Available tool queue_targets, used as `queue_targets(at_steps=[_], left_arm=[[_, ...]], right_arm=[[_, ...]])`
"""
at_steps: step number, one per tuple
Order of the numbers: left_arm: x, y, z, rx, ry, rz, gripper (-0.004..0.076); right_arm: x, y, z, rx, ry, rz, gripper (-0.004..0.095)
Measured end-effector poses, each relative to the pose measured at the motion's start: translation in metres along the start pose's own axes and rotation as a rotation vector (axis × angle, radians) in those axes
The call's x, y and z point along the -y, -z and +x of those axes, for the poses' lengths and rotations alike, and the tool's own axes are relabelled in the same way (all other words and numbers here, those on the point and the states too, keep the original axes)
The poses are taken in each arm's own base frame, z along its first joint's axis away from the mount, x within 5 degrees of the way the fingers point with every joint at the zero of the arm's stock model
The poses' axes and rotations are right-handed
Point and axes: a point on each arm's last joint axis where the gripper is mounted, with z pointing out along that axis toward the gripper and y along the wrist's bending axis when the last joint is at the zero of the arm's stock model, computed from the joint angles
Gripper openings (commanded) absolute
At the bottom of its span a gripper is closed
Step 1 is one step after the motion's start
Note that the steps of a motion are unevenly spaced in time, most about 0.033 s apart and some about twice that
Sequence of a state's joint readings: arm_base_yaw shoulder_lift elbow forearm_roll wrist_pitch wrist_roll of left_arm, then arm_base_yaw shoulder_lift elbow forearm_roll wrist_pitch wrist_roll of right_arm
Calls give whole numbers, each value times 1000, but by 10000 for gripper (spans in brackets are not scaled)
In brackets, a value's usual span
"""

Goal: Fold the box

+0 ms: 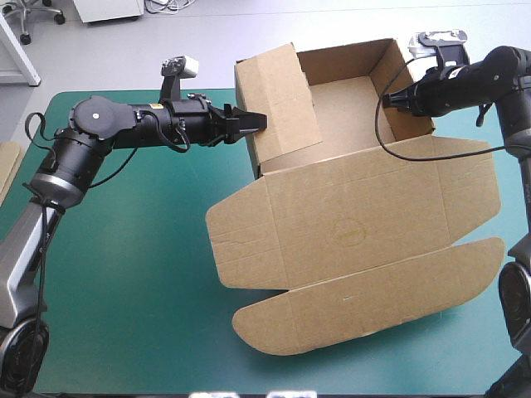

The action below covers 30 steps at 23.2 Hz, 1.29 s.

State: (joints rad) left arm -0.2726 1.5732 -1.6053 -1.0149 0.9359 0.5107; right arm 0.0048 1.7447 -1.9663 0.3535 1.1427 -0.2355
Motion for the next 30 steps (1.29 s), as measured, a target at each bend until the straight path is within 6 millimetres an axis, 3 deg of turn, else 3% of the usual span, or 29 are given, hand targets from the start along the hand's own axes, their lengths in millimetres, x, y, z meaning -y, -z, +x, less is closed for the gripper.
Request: queue_targets(at_steps=[6,14,17,22,30], left_arm=[[-8,-9,-2,-51,-1,-88,465],[-20,-12,5,-133,-14,-236,451],[-30,-14,7,-159,-14,-310,417],[-50,-23,12,-219,-1,-424,401],[-52,-32,-4,-323,-80,-577,401]], right_arm=[[-14,-6,1,-28,4,32,0],[-26,-35,5,-89,-33,16,0],[-34,-50,8,-116,-57,3,0],[-43,-59,9,-130,-83,-18,0],[-60,-65,10,-122,-80,3,0]])
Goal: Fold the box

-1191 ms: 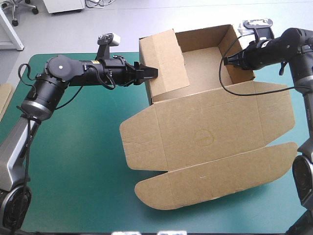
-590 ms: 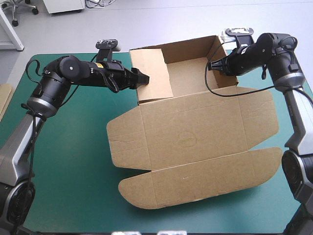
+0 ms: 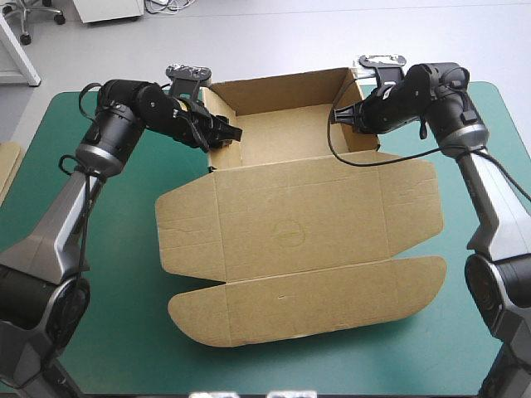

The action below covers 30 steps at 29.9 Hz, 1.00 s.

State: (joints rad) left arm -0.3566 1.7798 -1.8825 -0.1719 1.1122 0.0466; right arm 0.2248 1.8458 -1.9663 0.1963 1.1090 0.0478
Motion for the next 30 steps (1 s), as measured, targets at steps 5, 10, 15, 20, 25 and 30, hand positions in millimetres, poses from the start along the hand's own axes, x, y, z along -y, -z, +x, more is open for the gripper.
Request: queue_targets(at_steps=[5,10,15,20,25,30], left_arm=[[11,-4,-16,-46,-88,-136,366],[7,-20,-19,-74,-108,-223,169],[0,-27,-19,-75,-87,-313,-8],[-3,-25,-24,-24,-67,-346,-10],[-4,-34,-23,-40,-55,-352,-10],[-4,-50,-21,-72,-31,-333,-10]], right_arm=[[-9,-8,2,-14,-11,14,0],[-12,-29,7,-64,-37,27,0],[-15,-34,8,-75,-58,18,0],[-18,-36,9,-75,-74,13,0],[-20,-37,9,-74,-61,28,0],[-16,-46,13,-113,-41,63,0]])
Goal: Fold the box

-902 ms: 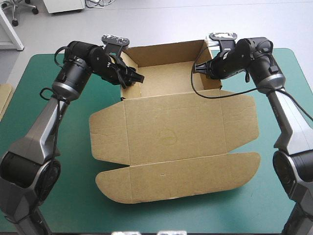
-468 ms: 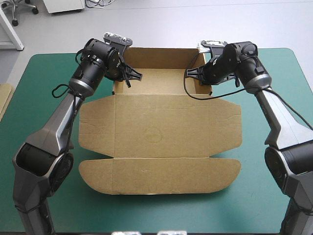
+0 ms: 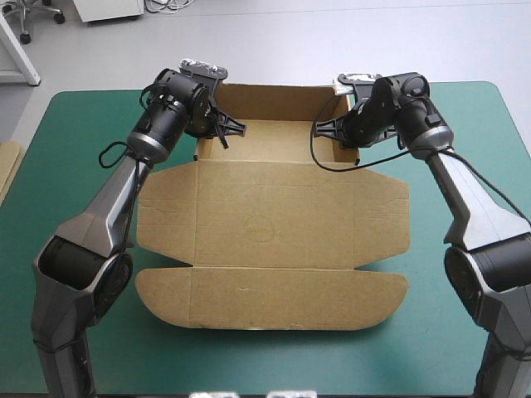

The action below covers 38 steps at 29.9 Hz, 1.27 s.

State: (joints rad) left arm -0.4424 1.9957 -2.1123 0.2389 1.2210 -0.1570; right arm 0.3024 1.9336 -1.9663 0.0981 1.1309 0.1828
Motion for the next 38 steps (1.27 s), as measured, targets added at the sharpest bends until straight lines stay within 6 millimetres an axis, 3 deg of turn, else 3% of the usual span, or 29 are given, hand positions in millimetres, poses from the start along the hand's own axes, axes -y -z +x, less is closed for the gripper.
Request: queue_targets(at_steps=[9,19,26,38], left_arm=[[10,-38,8,-113,17,35,-10],[-3,-82,29,-183,121,92,-10],[-2,-97,33,-117,136,85,-10],[-2,-111,42,-28,145,80,-10]], right_arm=[[7,-35,9,-134,19,42,0],[6,-55,9,-127,51,58,0],[9,-82,8,-121,62,71,0],[11,-97,5,-78,80,70,0]])
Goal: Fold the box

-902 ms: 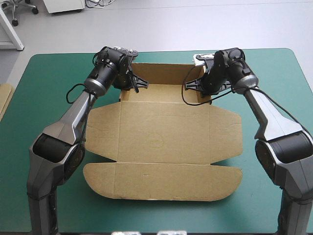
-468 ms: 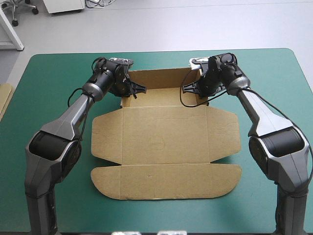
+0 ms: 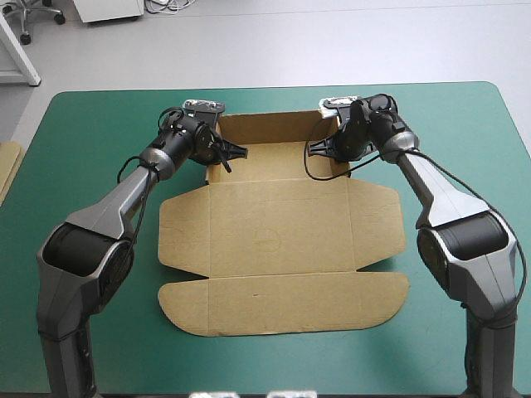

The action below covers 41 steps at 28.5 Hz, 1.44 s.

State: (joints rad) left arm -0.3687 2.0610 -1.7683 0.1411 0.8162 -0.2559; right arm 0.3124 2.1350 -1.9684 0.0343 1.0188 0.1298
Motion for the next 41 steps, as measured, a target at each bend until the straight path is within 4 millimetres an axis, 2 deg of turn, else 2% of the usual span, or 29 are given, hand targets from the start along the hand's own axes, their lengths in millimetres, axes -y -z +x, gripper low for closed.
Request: queue_targets(at_steps=[14,17,20,26,27,32,36,39,41], left_arm=[[0,-1,3,15,12,3,-9],[0,0,2,17,13,4,-1],[-1,2,2,20,15,7,81],[-5,7,-6,2,-49,-20,439],[-7,8,-8,0,-56,-28,468],[-9,18,-17,18,-52,-32,489],[-9,25,-21,14,-55,-25,489],[-8,34,-28,45,-50,-11,489],[-7,50,-35,85,-46,5,489]], right_arm=[[0,-2,-1,0,1,-6,2],[0,-1,-2,-2,1,-6,57],[0,0,-3,-4,14,-6,162],[-2,8,-7,-10,49,-13,362],[-2,10,-8,-9,51,-14,392],[0,14,-8,-23,40,-19,505],[2,19,-8,-27,37,-19,514],[1,32,-11,7,42,-18,514],[1,53,-17,59,46,-18,514]])
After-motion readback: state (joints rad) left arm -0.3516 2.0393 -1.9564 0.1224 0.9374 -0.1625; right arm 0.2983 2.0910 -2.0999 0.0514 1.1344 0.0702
